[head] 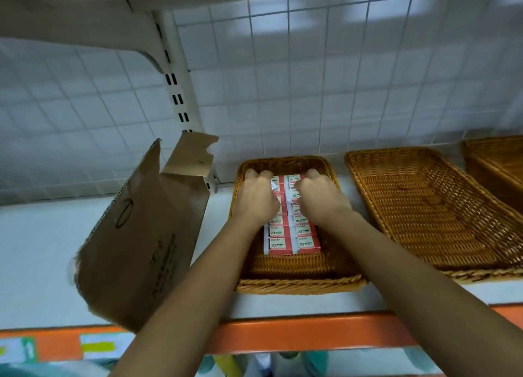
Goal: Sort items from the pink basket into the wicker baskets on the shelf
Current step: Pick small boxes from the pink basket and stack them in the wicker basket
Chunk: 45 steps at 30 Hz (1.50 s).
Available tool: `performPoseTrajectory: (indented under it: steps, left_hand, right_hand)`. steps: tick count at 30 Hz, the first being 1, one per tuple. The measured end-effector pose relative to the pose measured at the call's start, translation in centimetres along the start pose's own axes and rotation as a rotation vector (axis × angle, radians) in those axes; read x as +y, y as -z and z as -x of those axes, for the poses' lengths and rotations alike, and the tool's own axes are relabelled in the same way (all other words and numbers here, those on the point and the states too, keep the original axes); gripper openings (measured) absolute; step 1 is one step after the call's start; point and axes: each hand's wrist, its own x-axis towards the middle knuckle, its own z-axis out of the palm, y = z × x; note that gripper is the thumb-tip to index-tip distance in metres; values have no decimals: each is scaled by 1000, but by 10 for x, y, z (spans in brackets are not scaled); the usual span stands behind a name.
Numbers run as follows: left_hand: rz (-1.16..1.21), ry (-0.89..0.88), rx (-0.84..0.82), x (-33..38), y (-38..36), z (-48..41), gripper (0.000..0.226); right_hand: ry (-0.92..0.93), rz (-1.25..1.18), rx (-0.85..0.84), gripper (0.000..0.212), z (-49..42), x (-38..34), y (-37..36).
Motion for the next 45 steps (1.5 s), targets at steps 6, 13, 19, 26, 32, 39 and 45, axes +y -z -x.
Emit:
performPoseTrajectory:
  steps: [6, 13, 19, 26, 32, 39, 45]
  left_hand:
    - [27, -40, 47, -2, -1, 2, 48]
    - [89, -82, 135, -6, -4, 0, 32]
    - [187, -133, 169, -10, -5, 0, 32]
    - [412, -82, 137, -9, -1, 2, 29]
    - [451, -74, 103, -11, -2, 0, 30]
    - [178, -227, 204, -11, -4, 3, 40]
    - [-87, -87, 124, -10, 1, 7, 29]
  right_hand:
    - [27, 53, -8, 32, 2, -3, -2]
    - [31, 78, 13, 28, 2, -4, -6]
    - [43, 53, 42, 32, 1, -3, -7]
    - [71, -48, 124, 46, 0, 0, -5]
    - [168, -71, 181, 34, 1, 1, -3]
    - [151, -66, 213, 32, -1, 1, -4]
    - [82, -29, 110, 45, 1, 0, -3]
